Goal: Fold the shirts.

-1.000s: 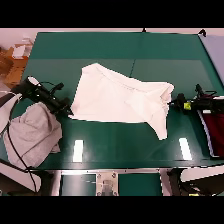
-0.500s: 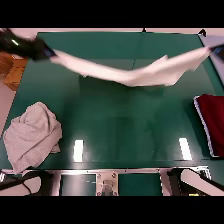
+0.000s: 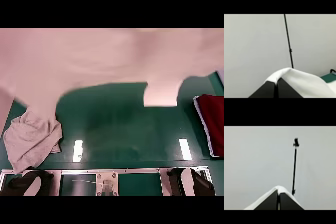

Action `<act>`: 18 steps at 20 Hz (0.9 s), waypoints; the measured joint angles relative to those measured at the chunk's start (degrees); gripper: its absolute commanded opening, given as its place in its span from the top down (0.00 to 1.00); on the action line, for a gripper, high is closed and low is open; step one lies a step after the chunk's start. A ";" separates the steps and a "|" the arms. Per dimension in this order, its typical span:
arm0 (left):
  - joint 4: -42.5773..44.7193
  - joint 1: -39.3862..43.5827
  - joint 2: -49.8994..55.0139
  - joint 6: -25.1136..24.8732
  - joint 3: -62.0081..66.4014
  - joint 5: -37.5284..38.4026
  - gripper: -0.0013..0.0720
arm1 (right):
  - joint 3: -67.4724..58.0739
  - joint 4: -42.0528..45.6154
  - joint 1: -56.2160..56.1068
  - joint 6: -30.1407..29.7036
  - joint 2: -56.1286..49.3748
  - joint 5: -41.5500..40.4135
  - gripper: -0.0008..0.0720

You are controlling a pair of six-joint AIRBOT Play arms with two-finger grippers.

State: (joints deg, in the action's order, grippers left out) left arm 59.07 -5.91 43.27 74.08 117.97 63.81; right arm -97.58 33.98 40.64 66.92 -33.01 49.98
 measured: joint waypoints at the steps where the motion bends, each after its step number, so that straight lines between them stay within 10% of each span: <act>1: 1.95 0.00 -0.50 0.90 -0.50 0.94 0.95 | 0.35 1.33 0.20 0.02 0.76 -0.96 0.97; 10: 0.61 0.09 7.50 0.61 -24.92 4.28 0.95 | 25.31 -3.08 -5.38 -4.28 -4.70 -1.95 0.97; 18: -8.13 6.91 38.62 -6.14 -37.46 -11.04 0.95 | 34.84 -5.38 -17.84 -9.90 -36.17 -11.45 0.97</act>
State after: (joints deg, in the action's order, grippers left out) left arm 50.94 0.99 81.89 67.94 80.51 52.77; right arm -62.74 28.60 22.81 57.01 -69.19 38.52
